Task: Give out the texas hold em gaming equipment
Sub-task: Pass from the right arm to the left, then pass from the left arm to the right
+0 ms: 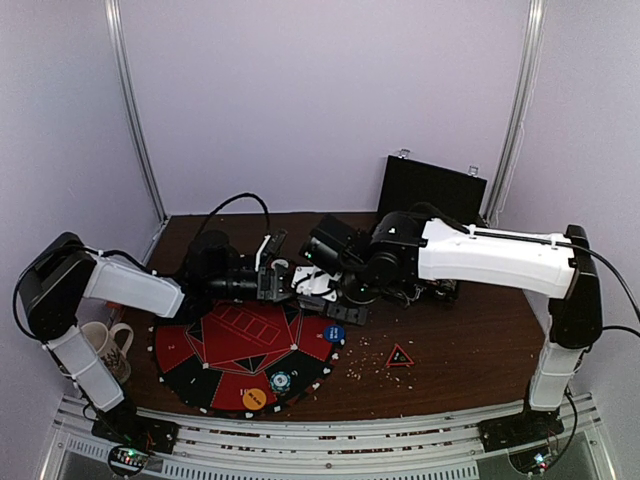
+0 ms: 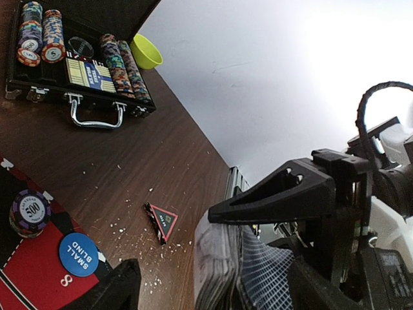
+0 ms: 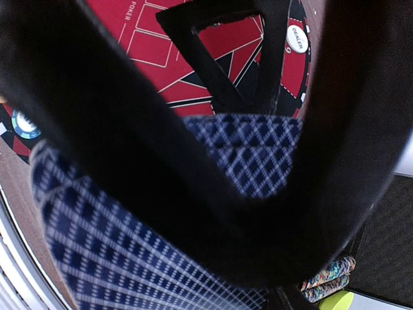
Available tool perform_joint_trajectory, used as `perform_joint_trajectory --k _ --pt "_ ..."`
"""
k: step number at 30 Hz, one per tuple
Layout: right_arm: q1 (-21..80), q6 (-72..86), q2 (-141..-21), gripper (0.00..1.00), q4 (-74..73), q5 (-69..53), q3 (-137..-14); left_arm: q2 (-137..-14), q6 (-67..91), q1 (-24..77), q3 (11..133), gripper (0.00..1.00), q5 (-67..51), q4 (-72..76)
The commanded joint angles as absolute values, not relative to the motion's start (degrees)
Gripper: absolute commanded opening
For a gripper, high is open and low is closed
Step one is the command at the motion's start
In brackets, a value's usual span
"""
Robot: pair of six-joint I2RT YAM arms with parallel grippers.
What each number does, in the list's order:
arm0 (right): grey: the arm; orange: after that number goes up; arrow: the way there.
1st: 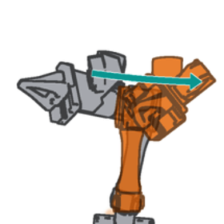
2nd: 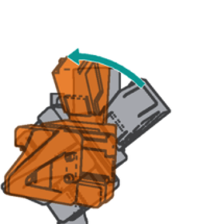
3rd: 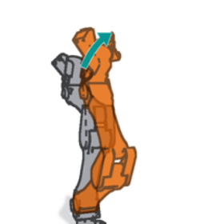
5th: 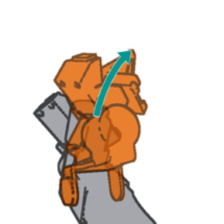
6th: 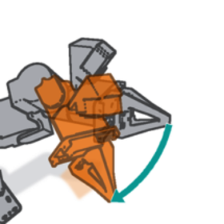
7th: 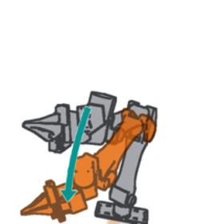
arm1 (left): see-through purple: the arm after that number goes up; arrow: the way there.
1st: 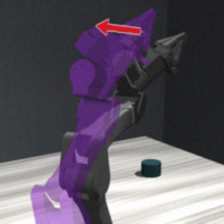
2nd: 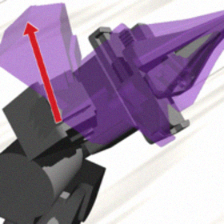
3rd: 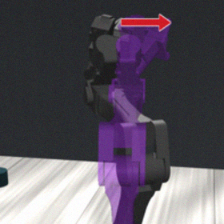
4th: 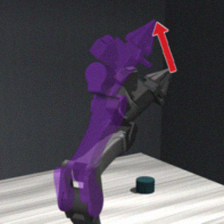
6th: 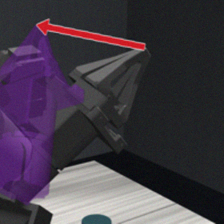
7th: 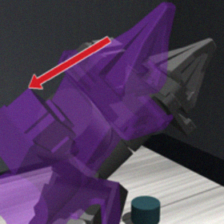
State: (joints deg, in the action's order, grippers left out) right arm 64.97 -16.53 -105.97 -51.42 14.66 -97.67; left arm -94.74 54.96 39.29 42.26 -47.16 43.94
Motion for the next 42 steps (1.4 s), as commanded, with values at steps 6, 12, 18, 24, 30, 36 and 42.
perform_joint_trajectory --k 6,12,18,24,30,36,42 --pt "65.75 -17.43 -106.44 0.46 -49.96 19.31 -99.38 -96.44 47.47 40.62 47.38 0.64 -51.20 37.44" --pt "65.84 -17.83 -106.66 0.45 -48.55 20.76 -99.68 -96.94 46.02 42.04 49.12 0.44 -54.35 37.25" --pt "65.84 -18.04 -106.15 0.45 -47.49 21.30 -98.86 -96.11 46.54 42.65 48.52 0.00 -56.77 40.98" --pt "65.72 -17.80 -102.69 0.99 -46.01 14.64 -94.62 -92.99 41.44 42.64 49.02 0.00 -54.58 36.21" --pt "64.52 -19.14 -98.40 1.00 -37.80 10.46 -87.89 -90.54 29.61 42.63 52.54 0.00 -51.67 20.73" --pt "64.22 -20.39 -98.90 0.98 -36.82 11.38 -87.27 -91.26 31.19 42.65 52.82 0.00 -52.11 21.02" --pt "64.19 -21.30 -96.43 0.84 -33.50 12.96 -83.23 -92.17 36.95 42.68 51.10 0.00 -52.50 28.17"
